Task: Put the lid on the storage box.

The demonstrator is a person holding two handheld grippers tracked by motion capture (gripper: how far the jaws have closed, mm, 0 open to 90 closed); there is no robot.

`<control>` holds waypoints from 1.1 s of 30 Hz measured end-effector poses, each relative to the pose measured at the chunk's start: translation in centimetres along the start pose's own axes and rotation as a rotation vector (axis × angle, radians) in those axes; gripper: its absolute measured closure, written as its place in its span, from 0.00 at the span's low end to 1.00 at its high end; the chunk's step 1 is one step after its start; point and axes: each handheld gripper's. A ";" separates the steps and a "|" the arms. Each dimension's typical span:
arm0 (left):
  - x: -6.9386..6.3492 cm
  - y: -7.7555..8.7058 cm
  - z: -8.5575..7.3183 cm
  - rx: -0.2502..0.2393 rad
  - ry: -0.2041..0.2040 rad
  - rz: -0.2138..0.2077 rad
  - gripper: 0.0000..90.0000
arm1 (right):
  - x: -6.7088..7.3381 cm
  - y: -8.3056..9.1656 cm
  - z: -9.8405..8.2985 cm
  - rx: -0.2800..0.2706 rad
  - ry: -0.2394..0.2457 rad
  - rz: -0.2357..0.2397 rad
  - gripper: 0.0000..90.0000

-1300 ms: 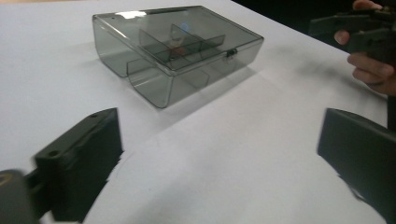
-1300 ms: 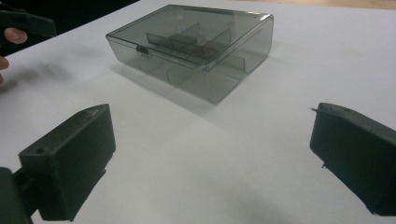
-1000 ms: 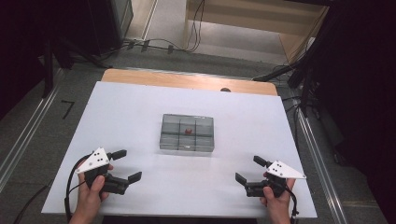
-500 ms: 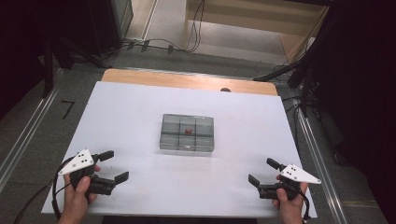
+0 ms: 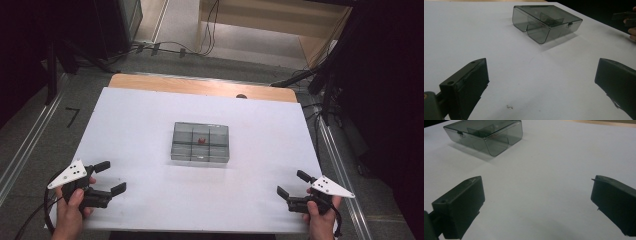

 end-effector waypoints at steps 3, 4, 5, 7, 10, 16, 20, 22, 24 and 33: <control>0.4 0.3 0.0 0.001 0.001 0.005 0.00 | -0.7 0.4 -0.1 -0.005 -0.018 -0.006 0.00; 0.5 0.3 0.0 -0.001 0.000 0.006 0.00 | -0.9 0.6 -0.1 -0.004 -0.018 -0.010 0.00; 0.6 0.4 0.0 0.001 -0.005 0.009 0.00 | -1.1 0.6 -0.2 -0.002 -0.012 -0.014 0.00; 0.9 0.5 0.0 0.007 -0.011 0.017 0.00 | -1.4 0.8 -0.3 0.005 -0.008 -0.021 0.00; 1.2 0.5 -0.1 0.014 -0.009 0.014 0.00 | -1.8 1.1 -0.5 -0.010 -0.021 -0.034 0.00; 1.4 0.4 -0.2 0.004 0.010 -0.001 0.00 | -2.1 0.9 -0.8 -0.028 -0.056 -0.016 0.00; 1.6 0.5 -0.3 -0.012 0.025 -0.008 0.00 | -2.0 0.6 -0.9 -0.020 -0.054 -0.014 0.00; 1.6 0.5 -0.4 -0.017 0.030 -0.011 0.00 | -1.9 0.5 -0.9 -0.021 -0.046 -0.013 0.00; 1.5 0.5 -0.4 -0.016 0.031 -0.008 0.00 | -1.8 0.4 -0.9 -0.013 -0.043 -0.019 0.00; 1.6 1.0 -0.7 -0.072 0.060 0.012 0.00 | -1.6 0.4 -1.0 -0.007 -0.040 -0.060 0.00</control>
Point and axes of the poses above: each handheld gripper's, and its own axes: y roughly backward along the jaws, z roughly out of its top, x roughly to its left, and after that the axes turned 5 degrees about -x, right-handed
